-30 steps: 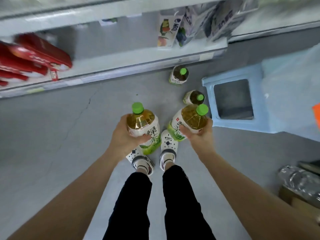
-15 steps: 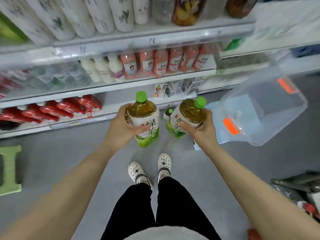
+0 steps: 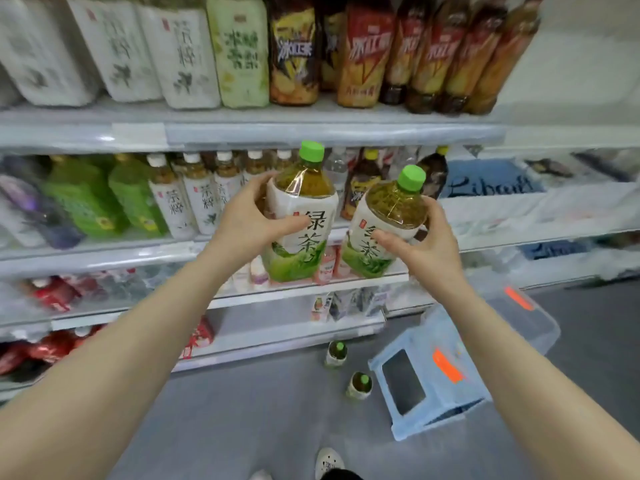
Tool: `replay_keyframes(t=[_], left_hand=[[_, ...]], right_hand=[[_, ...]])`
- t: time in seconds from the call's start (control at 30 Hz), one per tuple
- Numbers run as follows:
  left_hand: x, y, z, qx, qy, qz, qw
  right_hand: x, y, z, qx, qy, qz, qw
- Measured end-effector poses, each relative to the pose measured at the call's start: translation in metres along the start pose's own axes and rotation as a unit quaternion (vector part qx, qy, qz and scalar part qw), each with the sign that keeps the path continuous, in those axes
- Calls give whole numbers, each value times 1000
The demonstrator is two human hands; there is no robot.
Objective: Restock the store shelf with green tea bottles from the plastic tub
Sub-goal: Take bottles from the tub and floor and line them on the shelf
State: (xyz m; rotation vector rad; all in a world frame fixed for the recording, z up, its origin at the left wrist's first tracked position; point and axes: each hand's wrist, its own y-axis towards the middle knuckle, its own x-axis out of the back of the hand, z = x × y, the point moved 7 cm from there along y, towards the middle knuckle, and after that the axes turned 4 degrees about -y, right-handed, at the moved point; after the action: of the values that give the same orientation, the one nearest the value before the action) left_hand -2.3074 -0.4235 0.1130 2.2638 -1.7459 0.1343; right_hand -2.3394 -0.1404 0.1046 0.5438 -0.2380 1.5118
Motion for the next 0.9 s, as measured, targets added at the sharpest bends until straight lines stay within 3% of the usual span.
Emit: replay_keyframes(t=[0.1,0.43,0.9], left_hand=[[15,14,-49,-40,-12,2,999],[55,49,-180,-146,-26,-8,989],[91,133,-299,-191,-23,-121,974]], right_hand=[[21,16,55,47,-21,3,999],[97,75,183,109,60,-16,992],[140,233,332,241,54,21,969]])
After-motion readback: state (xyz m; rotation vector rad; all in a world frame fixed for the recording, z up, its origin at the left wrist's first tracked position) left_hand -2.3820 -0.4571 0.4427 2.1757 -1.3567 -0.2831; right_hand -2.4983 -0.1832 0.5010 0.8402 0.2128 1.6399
